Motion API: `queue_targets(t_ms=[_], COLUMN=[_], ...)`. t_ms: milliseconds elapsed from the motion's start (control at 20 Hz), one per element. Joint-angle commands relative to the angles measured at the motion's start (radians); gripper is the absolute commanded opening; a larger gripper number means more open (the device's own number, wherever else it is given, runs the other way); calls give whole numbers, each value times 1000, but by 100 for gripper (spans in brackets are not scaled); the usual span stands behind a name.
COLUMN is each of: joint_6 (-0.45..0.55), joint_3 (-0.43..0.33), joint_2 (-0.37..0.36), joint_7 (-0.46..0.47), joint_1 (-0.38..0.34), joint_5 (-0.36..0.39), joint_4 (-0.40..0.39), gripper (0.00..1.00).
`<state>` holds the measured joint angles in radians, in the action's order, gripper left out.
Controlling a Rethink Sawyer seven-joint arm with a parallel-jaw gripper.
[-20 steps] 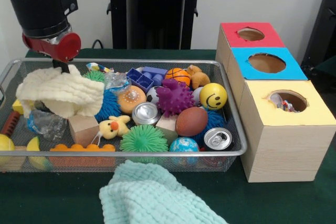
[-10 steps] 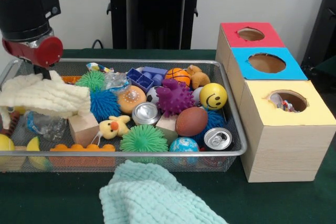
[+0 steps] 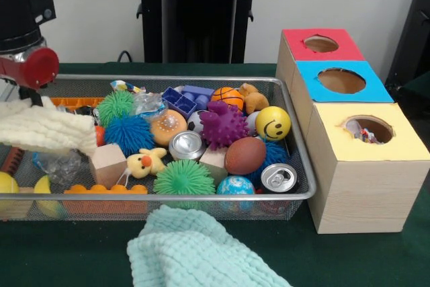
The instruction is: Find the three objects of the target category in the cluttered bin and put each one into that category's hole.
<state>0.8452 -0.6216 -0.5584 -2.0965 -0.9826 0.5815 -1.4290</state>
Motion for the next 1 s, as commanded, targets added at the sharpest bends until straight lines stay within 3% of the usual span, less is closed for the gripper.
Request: queue_targets(t_ms=[50,300,1000], joint_6=[143,197,311], joint_3=[-24,6,51], joint_2=[-151,-294,-462], joint_7=[195,102,42], joint_1=[15,46,89], joint_5=[-58,-125,-256], joint_4=[-114,-205,-288], gripper=[0,0,0])
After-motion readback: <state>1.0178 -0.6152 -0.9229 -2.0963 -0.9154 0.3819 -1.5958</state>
